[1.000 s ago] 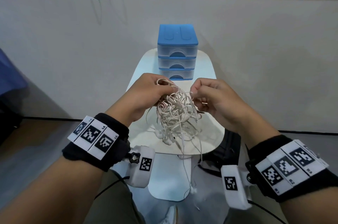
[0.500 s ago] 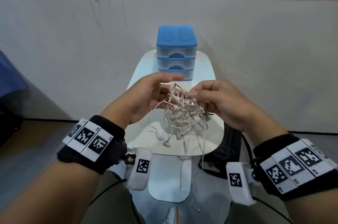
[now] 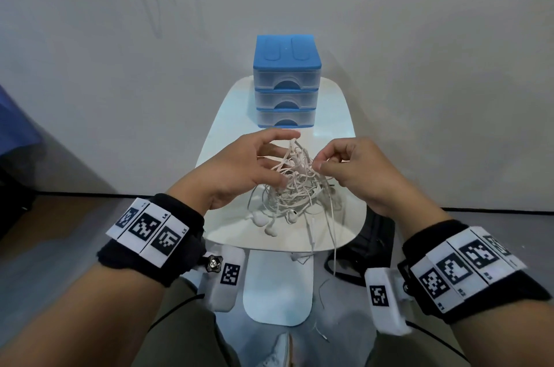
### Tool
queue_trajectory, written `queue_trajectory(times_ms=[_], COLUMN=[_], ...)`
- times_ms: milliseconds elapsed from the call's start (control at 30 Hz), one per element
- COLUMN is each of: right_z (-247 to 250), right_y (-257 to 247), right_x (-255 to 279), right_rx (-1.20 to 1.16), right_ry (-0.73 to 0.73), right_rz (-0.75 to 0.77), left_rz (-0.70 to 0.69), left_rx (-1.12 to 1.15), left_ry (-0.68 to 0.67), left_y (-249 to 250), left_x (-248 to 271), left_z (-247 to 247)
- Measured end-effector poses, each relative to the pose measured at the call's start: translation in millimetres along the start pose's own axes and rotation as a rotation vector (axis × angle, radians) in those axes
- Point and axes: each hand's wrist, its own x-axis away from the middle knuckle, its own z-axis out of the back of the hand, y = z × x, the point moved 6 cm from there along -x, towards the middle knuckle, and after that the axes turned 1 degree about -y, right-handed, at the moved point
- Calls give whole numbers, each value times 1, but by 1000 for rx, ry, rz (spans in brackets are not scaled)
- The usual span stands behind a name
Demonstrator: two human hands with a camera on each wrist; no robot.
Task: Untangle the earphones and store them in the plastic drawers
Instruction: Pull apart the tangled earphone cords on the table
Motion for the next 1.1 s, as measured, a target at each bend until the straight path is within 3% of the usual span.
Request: queue_trajectory(times_ms=[267, 500, 700, 833, 1100], right_z=[-7, -14, -15, -16, -17], right_y=[21, 22, 22, 22, 23], right_x=[-4, -9, -9, -10, -9], right_rx=[-132, -7, -22, 12, 34], right_ry=[-6, -63, -93, -96, -95], right_rz=[-249, -294, -329, -340, -350], left_rz=[81, 89, -113, 24, 115], left_rx=[-193, -248, -473, -614, -547], left_ry=[173, 205, 297, 240, 339], left_y=[-9, -8, 8, -4, -16], left_x=[-6, -13, -1, 2, 4], left_z=[19, 17, 17, 11, 3])
